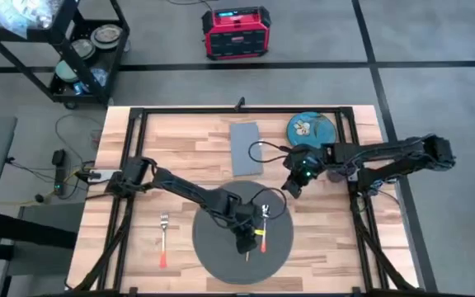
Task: Set table place
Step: Adjust the gold table knife on the gray table mat
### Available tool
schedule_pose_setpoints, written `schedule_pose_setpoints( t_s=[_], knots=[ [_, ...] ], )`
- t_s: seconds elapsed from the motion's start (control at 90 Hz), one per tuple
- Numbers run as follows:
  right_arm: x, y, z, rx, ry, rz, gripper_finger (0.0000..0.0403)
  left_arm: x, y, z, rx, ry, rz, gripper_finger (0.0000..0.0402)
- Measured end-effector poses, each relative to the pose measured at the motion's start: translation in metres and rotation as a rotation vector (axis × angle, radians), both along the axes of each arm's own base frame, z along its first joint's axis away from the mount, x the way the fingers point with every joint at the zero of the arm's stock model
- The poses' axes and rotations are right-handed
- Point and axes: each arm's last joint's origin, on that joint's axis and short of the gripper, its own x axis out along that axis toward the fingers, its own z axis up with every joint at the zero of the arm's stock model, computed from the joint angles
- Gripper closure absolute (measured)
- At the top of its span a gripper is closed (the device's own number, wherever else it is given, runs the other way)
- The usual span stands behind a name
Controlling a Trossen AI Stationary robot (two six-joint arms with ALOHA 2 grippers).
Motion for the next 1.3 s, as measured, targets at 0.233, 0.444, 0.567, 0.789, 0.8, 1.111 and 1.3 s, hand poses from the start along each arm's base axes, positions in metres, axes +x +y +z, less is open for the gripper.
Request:
schedule_pose_setpoints(
  t_s=[0.233,0.444,0.567,0.789,0.8,1.111,1.3],
  knots=[
    [-0.001,-0.001,0.0,-0.003,0.005,0.002,0.0403,0.004,0.003,-0.008,-0.025,0.009,-0.003,0.0401],
    [-0.001,-0.001,-0.001,-0.008,0.006,0.009,0.0403,0.004,0.005,-0.008,-0.024,0.01,0.001,0.0401],
    [-0.001,-0.001,-0.001,-0.01,0.005,0.01,0.0403,0.005,0.008,-0.006,-0.023,0.009,0.009,0.0401],
    [0.0,-0.001,0.0,-0.011,-0.002,0.01,0.0403,0.003,0.011,-0.004,-0.012,0.02,0.009,0.0401],
    [0.0,-0.001,0.0,-0.011,-0.002,0.01,0.0403,0.003,0.011,-0.004,-0.012,0.02,0.009,0.0402],
    [0.0,-0.001,0.0,-0.011,-0.004,0.009,0.0403,0.003,0.011,0.001,-0.015,0.005,0.013,0.0402],
    [0.0,-0.001,0.0,-0.011,-0.004,0.009,0.0403,0.001,0.011,0.0,-0.009,0.023,0.01,0.0401]
  ],
)
